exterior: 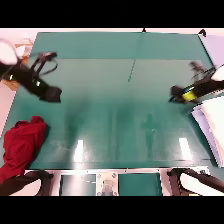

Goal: Fold the shirts.

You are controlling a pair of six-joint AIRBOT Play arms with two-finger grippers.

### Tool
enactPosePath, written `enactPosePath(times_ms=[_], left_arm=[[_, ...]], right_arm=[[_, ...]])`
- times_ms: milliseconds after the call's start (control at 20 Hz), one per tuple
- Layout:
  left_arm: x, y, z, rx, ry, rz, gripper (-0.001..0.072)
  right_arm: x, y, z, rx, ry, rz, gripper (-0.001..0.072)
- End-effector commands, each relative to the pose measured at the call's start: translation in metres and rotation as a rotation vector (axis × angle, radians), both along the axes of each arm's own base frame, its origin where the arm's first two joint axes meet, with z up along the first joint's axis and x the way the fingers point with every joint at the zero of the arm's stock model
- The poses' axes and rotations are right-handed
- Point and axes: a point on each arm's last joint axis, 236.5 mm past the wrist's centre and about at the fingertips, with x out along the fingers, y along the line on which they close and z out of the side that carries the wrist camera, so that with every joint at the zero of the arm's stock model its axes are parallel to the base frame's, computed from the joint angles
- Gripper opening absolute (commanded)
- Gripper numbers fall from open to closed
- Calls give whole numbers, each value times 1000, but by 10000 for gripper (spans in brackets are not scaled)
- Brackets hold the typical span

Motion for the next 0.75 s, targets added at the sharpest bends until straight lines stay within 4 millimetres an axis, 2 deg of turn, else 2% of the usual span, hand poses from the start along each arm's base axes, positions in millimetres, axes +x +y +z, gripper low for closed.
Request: enactPosePath(times_ms=[0,100,200,350,700], left_arm=[[-49,13,-23,24,12,100,23],[-57,14,-24,25,16,118,23],[-58,14,-24,25,23,125,23],[-51,14,-24,20,-5,132,24],[-51,13,-23,16,-4,139,24]], right_arm=[[-38,65,-29,10,-6,157,19],[-42,79,-30,10,-11,204,19],[-44,84,-30,10,-12,220,20],[-45,83,-30,8,-5,220,19],[-46,83,-31,9,-3,220,19]])
